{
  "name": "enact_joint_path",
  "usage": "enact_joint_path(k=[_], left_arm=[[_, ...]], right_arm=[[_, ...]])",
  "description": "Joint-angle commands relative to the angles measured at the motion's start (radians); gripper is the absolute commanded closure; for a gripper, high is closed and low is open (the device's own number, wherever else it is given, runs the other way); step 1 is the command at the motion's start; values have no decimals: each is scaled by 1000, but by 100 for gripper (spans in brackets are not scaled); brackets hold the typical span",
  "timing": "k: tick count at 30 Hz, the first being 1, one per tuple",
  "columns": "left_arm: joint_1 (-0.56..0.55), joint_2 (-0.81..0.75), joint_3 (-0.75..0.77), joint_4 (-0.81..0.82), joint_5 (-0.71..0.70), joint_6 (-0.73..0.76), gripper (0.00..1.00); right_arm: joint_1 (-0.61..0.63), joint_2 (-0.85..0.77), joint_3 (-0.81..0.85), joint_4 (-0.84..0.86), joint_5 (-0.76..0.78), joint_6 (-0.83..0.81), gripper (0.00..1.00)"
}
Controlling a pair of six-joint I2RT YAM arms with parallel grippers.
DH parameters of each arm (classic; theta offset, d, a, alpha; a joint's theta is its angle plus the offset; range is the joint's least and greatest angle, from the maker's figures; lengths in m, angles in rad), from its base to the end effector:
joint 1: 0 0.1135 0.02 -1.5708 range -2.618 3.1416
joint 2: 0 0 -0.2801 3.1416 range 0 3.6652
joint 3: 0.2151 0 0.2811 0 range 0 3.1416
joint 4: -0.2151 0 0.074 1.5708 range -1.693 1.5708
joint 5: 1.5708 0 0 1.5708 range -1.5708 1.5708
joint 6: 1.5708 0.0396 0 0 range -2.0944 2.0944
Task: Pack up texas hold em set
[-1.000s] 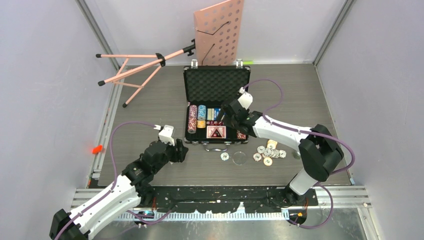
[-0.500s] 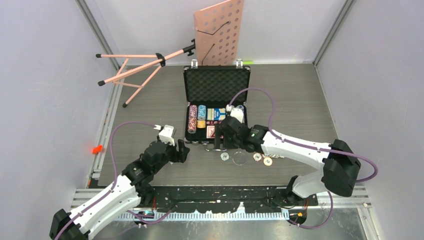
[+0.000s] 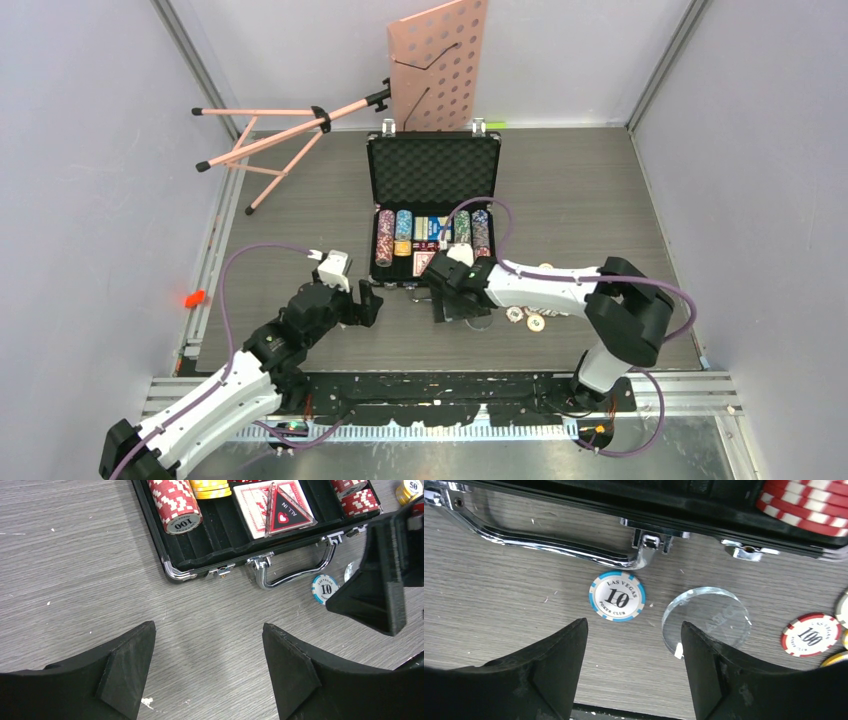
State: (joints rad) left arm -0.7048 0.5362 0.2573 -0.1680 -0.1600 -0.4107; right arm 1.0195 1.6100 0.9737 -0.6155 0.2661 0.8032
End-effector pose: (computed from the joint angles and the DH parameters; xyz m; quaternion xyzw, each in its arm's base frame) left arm 0.1273 -0.1000 0.1898 0.0815 0.8406 -0.2237 0.4864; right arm 0.1779 0.2694 0.1719 -0.0847 0.9751 0.0442 0.2000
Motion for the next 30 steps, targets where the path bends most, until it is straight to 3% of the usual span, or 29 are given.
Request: enact_joint_path(k=[1,12,24,30], left_arm=[[1,-16,-1,48,5,3,19],[0,0,2,56,11,4,20],[1,0,0,59,11,4,20],[0,-1,1,59,11,4,21]], right_arm=[[1,50,76,15,-39,-5,27],[-1,118,123,2,-49,-30,34],[-62,120,44,77,-101,-27,39],[-62,146,53,60,-112,-33,51]])
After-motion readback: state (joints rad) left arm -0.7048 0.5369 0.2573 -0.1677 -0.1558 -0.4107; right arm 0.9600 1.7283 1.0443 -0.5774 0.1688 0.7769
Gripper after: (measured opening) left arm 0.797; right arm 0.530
